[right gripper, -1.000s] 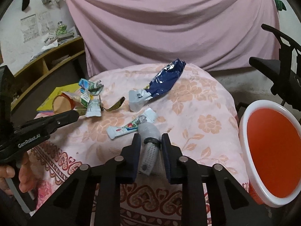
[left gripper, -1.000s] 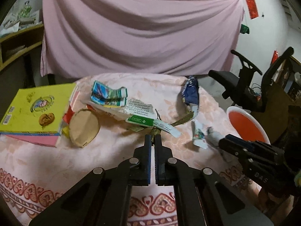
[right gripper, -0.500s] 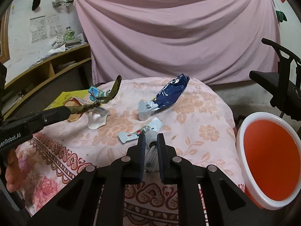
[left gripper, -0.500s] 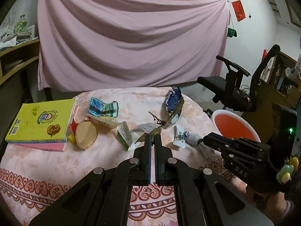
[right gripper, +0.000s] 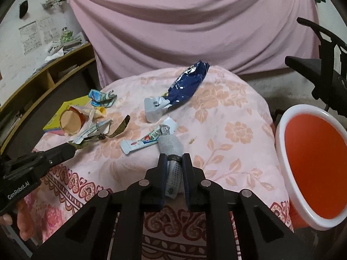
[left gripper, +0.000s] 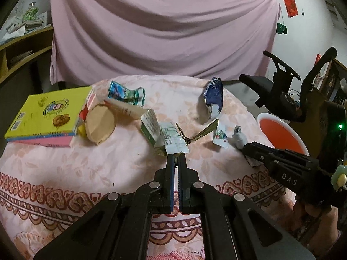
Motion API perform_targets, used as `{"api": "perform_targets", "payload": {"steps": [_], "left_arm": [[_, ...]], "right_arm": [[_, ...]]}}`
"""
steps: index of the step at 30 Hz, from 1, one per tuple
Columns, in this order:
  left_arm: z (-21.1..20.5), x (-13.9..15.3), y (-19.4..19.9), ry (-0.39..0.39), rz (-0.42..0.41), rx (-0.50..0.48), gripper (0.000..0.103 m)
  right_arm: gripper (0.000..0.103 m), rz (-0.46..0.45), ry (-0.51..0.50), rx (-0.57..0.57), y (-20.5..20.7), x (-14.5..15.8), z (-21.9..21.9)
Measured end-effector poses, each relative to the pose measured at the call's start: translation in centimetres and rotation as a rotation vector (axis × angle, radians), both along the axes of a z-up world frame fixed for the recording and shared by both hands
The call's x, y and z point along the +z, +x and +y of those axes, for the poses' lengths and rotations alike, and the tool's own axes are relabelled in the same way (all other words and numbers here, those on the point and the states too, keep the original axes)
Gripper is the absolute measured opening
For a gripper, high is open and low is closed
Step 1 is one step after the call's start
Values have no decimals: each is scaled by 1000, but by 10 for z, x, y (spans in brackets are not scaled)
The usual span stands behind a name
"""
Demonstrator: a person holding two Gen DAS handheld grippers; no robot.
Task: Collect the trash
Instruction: 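Lift both held items and carry them over the orange basin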
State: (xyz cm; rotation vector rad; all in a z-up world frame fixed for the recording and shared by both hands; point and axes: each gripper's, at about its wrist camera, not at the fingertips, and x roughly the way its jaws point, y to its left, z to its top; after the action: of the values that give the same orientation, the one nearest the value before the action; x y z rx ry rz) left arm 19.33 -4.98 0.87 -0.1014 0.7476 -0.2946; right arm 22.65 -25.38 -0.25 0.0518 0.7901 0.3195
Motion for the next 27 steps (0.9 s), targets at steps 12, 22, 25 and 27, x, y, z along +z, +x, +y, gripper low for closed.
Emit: {"api": "perform_targets", "payload": {"steps": [12,22,25,27], "left_arm": [[0,-6,-1,-6,22,5,1],[-7,1,-10,-23,-10,-20,1],[-13,11,-17,-32,-43,-49,1],[-17,16,-21,-33,-65,-59,1]], "right_arm": [[21,35,-29,12,4,-5,4],[9,5,-29,-4,0,-1,2],[9,-49,17,6,-8,8,-4],[9,-101,40,9,-16,15,-6]]}}
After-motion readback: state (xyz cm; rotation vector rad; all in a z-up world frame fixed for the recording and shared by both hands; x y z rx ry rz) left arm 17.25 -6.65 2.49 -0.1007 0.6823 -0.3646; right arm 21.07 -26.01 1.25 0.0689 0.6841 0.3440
